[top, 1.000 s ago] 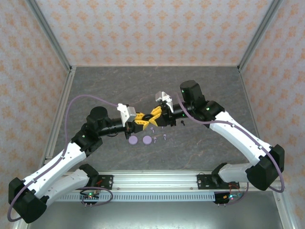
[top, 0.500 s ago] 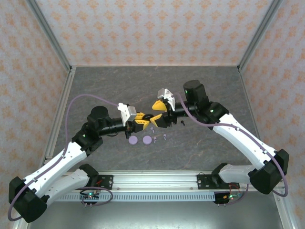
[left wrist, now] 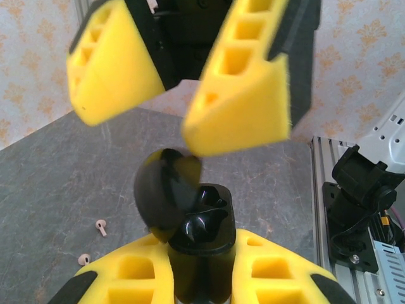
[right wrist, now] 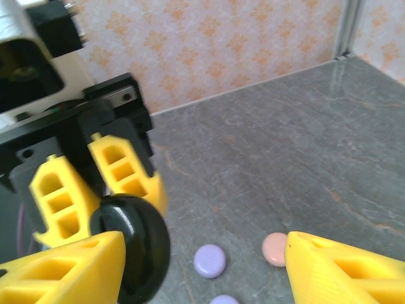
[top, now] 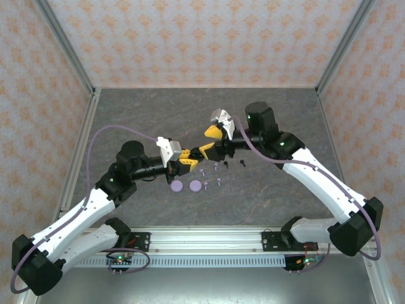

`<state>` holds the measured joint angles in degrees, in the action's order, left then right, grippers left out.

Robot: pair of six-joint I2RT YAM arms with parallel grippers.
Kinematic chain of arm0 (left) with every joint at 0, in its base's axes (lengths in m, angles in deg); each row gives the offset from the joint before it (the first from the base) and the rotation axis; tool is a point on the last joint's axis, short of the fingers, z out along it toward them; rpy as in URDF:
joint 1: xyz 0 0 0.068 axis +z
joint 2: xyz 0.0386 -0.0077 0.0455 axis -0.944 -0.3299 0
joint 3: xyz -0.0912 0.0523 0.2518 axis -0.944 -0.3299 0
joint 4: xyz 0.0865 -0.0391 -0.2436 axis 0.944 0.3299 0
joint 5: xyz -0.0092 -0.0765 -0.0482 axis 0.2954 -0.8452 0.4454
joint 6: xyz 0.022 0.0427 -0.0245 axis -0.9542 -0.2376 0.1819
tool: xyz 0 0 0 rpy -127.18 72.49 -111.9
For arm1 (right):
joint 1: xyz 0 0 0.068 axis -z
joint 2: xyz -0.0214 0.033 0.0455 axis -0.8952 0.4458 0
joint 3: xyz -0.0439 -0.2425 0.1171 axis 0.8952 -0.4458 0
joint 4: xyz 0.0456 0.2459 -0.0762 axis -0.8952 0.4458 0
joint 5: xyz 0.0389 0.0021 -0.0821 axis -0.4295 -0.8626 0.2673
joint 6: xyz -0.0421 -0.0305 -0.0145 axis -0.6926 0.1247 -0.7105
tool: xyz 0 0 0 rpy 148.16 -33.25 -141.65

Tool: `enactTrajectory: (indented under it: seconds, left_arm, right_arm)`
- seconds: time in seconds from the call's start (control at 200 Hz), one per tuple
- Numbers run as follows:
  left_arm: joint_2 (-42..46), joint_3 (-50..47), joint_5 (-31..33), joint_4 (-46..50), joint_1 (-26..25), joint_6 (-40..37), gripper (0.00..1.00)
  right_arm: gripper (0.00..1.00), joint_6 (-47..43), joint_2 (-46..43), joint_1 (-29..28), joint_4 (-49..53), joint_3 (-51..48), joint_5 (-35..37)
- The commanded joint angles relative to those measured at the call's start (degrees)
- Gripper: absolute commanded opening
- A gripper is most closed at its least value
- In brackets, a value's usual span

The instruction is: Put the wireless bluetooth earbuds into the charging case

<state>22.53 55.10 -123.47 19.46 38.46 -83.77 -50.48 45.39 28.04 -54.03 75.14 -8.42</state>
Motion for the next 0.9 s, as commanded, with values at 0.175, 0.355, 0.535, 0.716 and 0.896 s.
enactTrajectory:
  seconds: [0.175, 0.355, 0.535, 0.716, 0.896]
  left_arm:
    - [0.38, 2.30, -0.38, 0.98, -0.51, -2.04, 0.03]
    - [0.45, 2.14, 0.05, 1.29, -0.53, -2.53, 0.03]
    - [0.99, 1.68, 1.82, 0.67, -0.93, -2.75, 0.00]
    - [3.05, 0.11, 3.39, -0.87, -1.22, -3.01, 0.00]
    - [3.97, 0.00, 3.51, -0.48, -1.39, -3.28, 0.00]
  right_arm:
    - [0.67, 1.87, 0.33, 1.10, -0.66, 2.05, 1.77]
    - [0.69, 4.05, -2.87, 2.03, -0.52, 1.25, 4.43]
    - [0.70, 7.88, -3.61, 3.00, 5.12, 0.86, 15.35]
    - [0.69, 16.06, -3.58, 3.49, 7.89, -5.32, 28.47]
    - [0.61, 24.25, -1.26, 3.74, 8.45, -10.75, 35.93]
